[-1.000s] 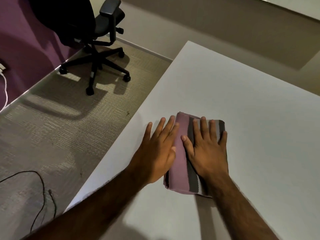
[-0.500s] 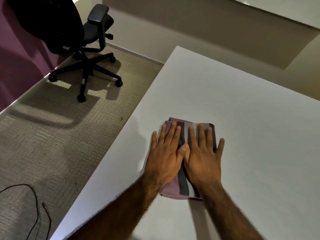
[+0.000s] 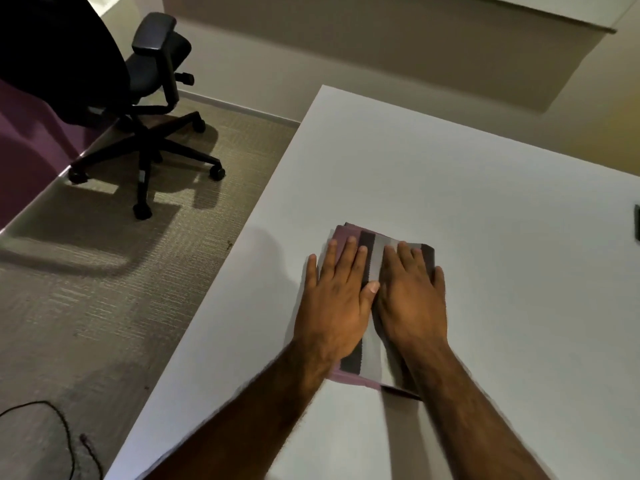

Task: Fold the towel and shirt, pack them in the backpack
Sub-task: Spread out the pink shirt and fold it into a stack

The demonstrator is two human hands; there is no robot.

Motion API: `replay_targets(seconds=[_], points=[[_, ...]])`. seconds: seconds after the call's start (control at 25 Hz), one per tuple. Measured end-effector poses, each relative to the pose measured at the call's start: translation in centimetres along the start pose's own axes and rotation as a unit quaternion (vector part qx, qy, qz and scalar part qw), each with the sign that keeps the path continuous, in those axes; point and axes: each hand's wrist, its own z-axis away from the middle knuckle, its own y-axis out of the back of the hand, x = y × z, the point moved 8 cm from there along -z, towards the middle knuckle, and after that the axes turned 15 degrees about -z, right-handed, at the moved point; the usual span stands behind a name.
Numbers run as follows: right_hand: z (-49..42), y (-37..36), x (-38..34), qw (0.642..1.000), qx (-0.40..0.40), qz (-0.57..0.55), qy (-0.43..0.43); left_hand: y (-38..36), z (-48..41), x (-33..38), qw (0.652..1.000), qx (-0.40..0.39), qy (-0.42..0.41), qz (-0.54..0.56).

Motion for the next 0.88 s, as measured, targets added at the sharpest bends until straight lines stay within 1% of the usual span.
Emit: replay_targets(seconds=[0.08, 0.2, 0.32, 0.52, 0.64, 0.76, 0.88], points=[[-0.6, -0.8, 0.9, 0.999, -0.009, -0.007, -0.032, -0.5, -0.2, -0.1, 1.000, 0.009, -0.004, -0.030], [-0.3, -1.3, 1.7, 0.997, 0.006, 0.009, -0.071, -0.4, -0.1, 0.0, 0.998, 0.033, -0.017, -0.055], [-0.3, -0.9, 1.4, 0.997, 0.026, 0.008, -0.074, -0.7, -0.2, -0.3, 0.998, 0.055, -0.017, -0.039], [-0.1, -1.0, 1.6, 0.997, 0.020, -0.007, -0.080, -0.2, -0.2, 0.1, 0.997, 0.078, -0.022, -0.004], [0.2, -0.4, 1.2, 0.997, 0.025, -0.020, -0.074, 0.1, 0.2, 0.0, 0.994, 0.104, -0.032, -0.005], [3.1, -1.0, 0.7, 0.997, 0.036, -0.037, -0.056, 0.1, 0.6, 0.1, 0.989, 0.140, -0.042, -0.005], [5.7, -1.9, 0.7, 0.997, 0.032, -0.040, -0.059, 0.1, 0.7, 0.2, 0.989, 0.141, -0.047, -0.010]])
